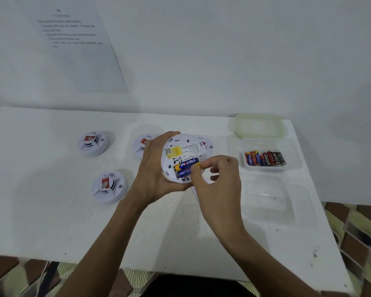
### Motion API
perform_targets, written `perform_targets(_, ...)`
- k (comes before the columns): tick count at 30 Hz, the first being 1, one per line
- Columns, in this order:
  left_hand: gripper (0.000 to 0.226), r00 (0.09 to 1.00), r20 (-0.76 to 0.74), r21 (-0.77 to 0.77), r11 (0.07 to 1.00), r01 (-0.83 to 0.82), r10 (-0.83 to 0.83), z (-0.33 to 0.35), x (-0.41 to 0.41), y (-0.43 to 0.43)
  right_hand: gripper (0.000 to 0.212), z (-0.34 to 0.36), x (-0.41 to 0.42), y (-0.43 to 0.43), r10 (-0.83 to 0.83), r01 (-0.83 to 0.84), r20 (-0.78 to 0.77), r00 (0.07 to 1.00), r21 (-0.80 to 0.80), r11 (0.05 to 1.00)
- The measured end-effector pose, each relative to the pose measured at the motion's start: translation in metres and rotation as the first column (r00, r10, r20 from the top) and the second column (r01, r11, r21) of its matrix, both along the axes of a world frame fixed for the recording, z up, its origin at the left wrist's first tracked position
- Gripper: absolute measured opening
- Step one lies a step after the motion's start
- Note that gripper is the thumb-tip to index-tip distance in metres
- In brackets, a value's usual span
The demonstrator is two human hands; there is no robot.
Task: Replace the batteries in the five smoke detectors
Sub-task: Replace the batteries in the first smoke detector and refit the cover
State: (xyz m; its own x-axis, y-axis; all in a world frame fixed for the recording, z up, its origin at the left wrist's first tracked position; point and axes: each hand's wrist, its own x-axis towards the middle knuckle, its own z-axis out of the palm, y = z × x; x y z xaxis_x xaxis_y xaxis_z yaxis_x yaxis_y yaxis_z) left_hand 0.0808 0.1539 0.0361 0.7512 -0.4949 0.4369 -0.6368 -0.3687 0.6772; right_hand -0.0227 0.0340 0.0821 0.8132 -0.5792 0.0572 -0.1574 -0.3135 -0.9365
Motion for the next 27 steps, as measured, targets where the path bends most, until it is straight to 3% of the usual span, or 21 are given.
perform_targets(5,0.089,0.999,0.034,0.0,1.0,-0.021,0.021,0.003,-0.001,-0.006,0.016,-0.005,-0.001,-0.005,0.009,-0.011,0.065,0.998,0.026,1.0)
perform_targets(12,0.095,0.999,-0.022,-0.016,0.999,-0.033,0.032,0.006,-0.011,-0.02,0.018,0.005,-0.016,-0.058,-0.005,-0.063,0.292,0.956,0.221,0.973)
perform_targets(16,0.091,0.999,-0.035,-0.036,0.999,0.004,-0.005,0.011,-0.02,-0.034,0.011,-0.01,-0.03,-0.12,0.082,-0.084,0.031,0.996,0.097,0.992)
perform_targets(20,0.09,0.999,-0.036,-0.018,1.0,-0.001,0.0,0.009,-0.03,-0.047,0.012,-0.046,-0.037,-0.152,0.15,-0.166,-0.305,0.941,-0.027,0.986)
perform_targets(27,0.089,0.999,-0.053,0.008,1.0,0.005,-0.005,0.005,-0.041,-0.058,0.005,-0.09,-0.033,-0.156,0.227,-0.345,-0.544,0.808,-0.124,0.93)
